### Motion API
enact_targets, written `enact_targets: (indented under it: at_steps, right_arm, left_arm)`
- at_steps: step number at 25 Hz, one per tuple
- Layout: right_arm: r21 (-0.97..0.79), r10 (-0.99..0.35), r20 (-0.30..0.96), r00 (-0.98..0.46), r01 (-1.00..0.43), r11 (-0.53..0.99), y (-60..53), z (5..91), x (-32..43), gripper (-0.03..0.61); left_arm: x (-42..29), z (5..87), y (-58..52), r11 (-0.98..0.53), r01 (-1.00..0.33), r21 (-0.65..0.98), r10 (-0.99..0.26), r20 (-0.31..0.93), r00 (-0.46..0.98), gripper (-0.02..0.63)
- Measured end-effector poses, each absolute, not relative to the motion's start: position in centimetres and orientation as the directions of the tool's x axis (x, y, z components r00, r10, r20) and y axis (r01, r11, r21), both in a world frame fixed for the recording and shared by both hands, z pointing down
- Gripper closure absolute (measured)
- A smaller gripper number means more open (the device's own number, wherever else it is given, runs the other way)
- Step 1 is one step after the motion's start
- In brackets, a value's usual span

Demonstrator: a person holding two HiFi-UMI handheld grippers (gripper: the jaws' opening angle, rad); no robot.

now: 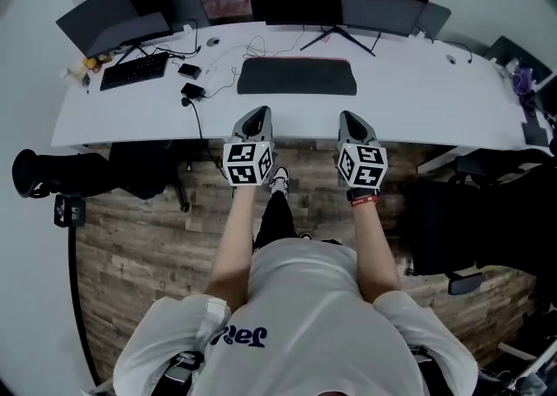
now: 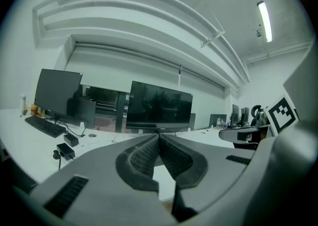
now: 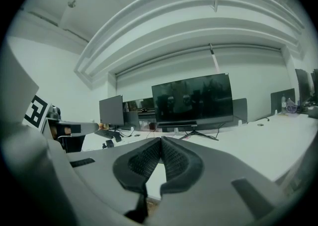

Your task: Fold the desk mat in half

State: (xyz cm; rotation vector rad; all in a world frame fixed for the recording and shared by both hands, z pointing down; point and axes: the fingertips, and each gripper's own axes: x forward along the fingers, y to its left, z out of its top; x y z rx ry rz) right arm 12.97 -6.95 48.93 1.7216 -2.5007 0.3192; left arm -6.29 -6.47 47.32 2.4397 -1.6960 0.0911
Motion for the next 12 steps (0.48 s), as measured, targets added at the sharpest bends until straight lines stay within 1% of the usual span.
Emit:
enact_targets:
  at_steps: [5, 7, 9, 12]
  right_arm:
    - [-0.116, -0.897, 0.186, -0.402, -0.915, 0.386, -6.2, 48.5, 11.9, 0.566]
    - [-0.144, -0.869, 0.189, -0.457, -0.888, 0.436, -5.7, 48.4, 10.6, 0.566]
    - [-0.183, -0.799, 0.199, -0.568, -0.822, 0.539, -4.2, 48.5, 7.6, 0.566]
    - [-0.177, -0.618, 0.227, -0.752, -0.656, 0.733, -0.2, 48.4, 1.0, 0.566]
  left_arm:
    - [-5.9, 46.2, -5.8, -0.373, -0.925, 0.068, -0.915, 0.139, 0.379, 0.592]
    - [-5.9, 45.7, -5.8, -0.394, -0.918, 0.041, -0.908, 0.135, 0.396, 0.592]
    - [-6.9, 45.8, -6.3, -0.398, -0.916, 0.054, -0.904, 0.144, 0.402, 0.592]
    - [-9.3, 46.6, -7.1, -0.395, -0.905, 0.157, -0.891, 0.174, 0.419, 0.592]
